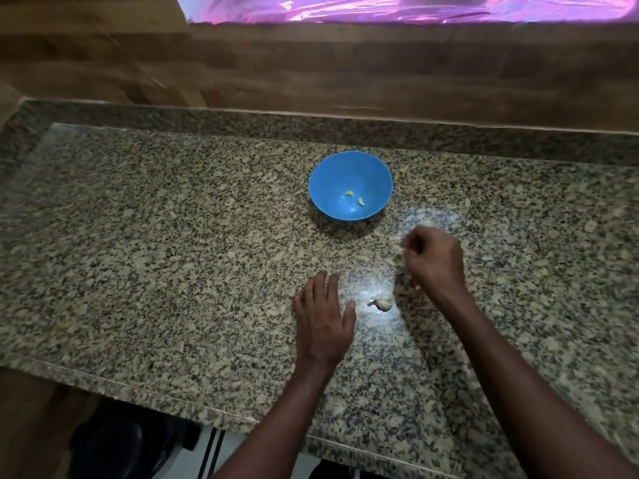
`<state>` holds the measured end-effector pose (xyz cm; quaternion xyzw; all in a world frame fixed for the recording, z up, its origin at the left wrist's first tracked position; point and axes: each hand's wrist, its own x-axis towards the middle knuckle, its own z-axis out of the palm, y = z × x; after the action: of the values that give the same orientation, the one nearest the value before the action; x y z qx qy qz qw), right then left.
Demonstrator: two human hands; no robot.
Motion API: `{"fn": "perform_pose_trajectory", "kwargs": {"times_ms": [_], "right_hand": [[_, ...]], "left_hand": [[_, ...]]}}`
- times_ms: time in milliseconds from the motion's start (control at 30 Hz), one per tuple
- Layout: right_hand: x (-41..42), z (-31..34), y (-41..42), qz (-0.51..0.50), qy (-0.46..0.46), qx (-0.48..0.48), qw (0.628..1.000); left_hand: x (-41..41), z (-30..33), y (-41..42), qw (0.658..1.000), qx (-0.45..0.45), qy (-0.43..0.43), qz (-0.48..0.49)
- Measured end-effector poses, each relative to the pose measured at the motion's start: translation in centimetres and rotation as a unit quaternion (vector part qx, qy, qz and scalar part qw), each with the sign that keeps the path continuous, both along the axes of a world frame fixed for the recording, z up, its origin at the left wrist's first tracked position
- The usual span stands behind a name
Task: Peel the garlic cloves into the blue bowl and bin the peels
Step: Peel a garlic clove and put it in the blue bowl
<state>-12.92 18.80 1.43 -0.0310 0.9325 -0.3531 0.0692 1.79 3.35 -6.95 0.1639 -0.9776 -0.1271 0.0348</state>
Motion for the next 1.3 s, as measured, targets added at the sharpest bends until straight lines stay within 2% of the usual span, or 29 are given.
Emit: {"fn": "perform_pose_trajectory", "kwargs": {"times_ms": [100, 233, 300, 467, 600, 733, 867, 1000, 1133, 1200, 1300], "right_hand": [[-1.8, 1.4, -0.7, 0.017, -0.012, 0.008, 1.0], [0.1, 0.3, 2.6, 0.08, -0.106, 0.134, 0.982], [1.5, -1.0, 4.3, 0.106, -0.104, 0.157, 0.976], [2.8, -3.1, 4.7, 0.101, -0.056, 0.122, 0.986], [2.3, -1.8, 3.1, 0.073, -0.051, 0.052, 0.995], [-0.9, 0.9, -1.0, 0.062, 0.044, -0.004, 0.997], [-5.6, 2.5, -5.9, 0.087, 0.124, 0.007, 0.988], [-7.2, 1.9, -7.7, 0.113, 0.119, 0.044, 0.985], [-3.9, 1.2, -4.4, 0.041, 0.14, -0.007, 0.989], [-1.1, 0.5, -1.9, 0.031, 0.096, -0.015, 0.995], [2.8, -1.4, 1.0, 0.083, -0.053, 0.016, 0.995]], "left_hand": [[-0.1, -0.2, 0.0, 1.0, 0.0, 0.003, 0.001], [-0.1, -0.5, -0.1, 1.0, 0.0, 0.013, -0.001], [-0.1, -0.6, -0.1, 1.0, 0.002, 0.012, 0.003], [0.0, -0.7, -0.2, 1.0, -0.001, 0.014, 0.0], [-0.1, -0.7, -0.2, 1.0, -0.006, 0.007, 0.004], [0.0, -0.5, -0.1, 1.0, -0.009, 0.011, 0.003], [-0.1, -0.6, -0.1, 1.0, -0.007, 0.021, 0.006], [-0.1, -0.6, -0.1, 1.0, -0.001, 0.032, 0.001], [-0.1, -0.7, -0.1, 0.999, 0.001, 0.036, -0.002], [0.0, -0.6, -0.1, 0.999, -0.002, 0.036, -0.004], [0.0, -0.5, 0.1, 0.999, -0.002, 0.039, -0.01]]}}
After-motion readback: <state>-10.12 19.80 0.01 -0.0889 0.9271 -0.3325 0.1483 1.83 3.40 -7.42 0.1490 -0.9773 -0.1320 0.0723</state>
